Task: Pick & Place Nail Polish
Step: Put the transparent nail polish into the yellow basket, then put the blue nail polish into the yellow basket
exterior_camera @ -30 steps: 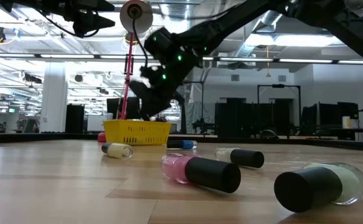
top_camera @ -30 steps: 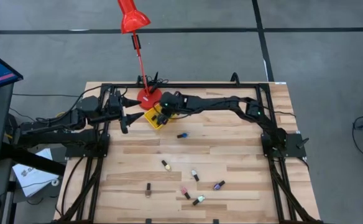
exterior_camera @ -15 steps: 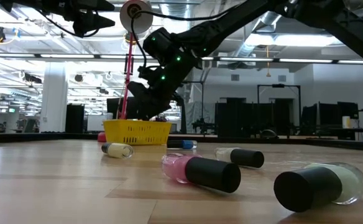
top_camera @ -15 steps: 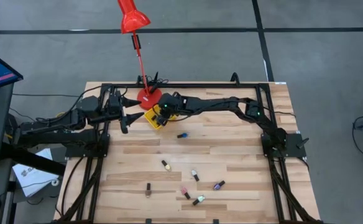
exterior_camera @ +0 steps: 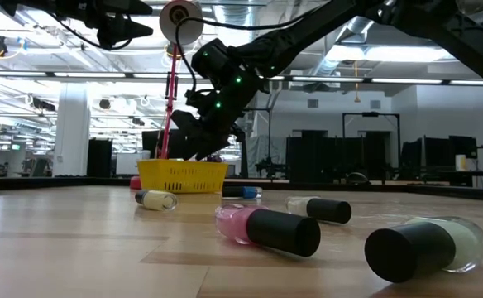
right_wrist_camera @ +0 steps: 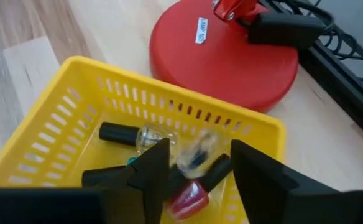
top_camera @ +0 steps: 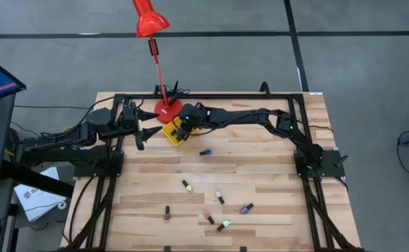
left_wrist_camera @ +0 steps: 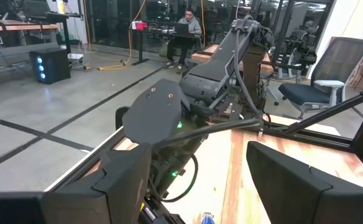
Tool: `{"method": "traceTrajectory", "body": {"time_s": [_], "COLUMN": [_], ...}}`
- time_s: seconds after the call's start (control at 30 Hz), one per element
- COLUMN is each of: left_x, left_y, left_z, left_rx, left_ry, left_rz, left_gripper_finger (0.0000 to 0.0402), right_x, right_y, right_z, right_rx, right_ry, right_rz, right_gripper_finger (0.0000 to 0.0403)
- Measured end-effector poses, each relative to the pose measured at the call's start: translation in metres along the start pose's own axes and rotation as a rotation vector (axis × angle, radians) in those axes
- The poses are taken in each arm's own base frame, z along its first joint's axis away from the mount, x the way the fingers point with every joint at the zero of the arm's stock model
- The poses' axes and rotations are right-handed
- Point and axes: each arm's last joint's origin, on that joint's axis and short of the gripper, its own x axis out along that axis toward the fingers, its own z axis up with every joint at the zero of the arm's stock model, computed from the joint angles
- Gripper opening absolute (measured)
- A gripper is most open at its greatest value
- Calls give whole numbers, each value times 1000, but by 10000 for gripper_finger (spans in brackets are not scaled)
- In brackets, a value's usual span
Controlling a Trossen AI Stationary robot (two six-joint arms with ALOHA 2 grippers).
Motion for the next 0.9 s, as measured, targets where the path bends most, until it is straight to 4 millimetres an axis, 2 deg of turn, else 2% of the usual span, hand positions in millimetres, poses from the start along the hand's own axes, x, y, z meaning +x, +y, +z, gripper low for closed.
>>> {"method": "traceTrajectory", "body": {"time_s": [0.17,0.27,0.33,0.43,0.53,0.67,0.73,0.8,0.9], "left_x": [0,0,0,0,0,0,0,0,0], "left_y": [0,0,0,0,0,0,0,0,0], "left_z": [0,0,0,0,0,0,0,0,0], "left_rx": [0,0,0,0,0,3,3,3,3], "left_ry": [0,0,0,0,0,0,0,0,0], "left_rz": [0,0,0,0,0,0,0,0,0], "left_gripper_finger": [259,260,260,260,259,259,260,260,260], "right_x": [1,-7,-25,-67,-107,-157,-177,-184,-180], "right_y": [-1,-2,-4,-12,-19,-26,-27,-26,-18], "right_z": [0,6,22,50,63,61,54,43,18], "right_rx": [6,17,11,-31,-100,-229,-289,-315,-340], "right_ry": [7,-6,-35,-77,-60,32,86,131,183], "right_rz": [26,40,51,110,192,242,252,268,295], "right_gripper_finger": [210,228,233,234,234,234,234,234,234]}}
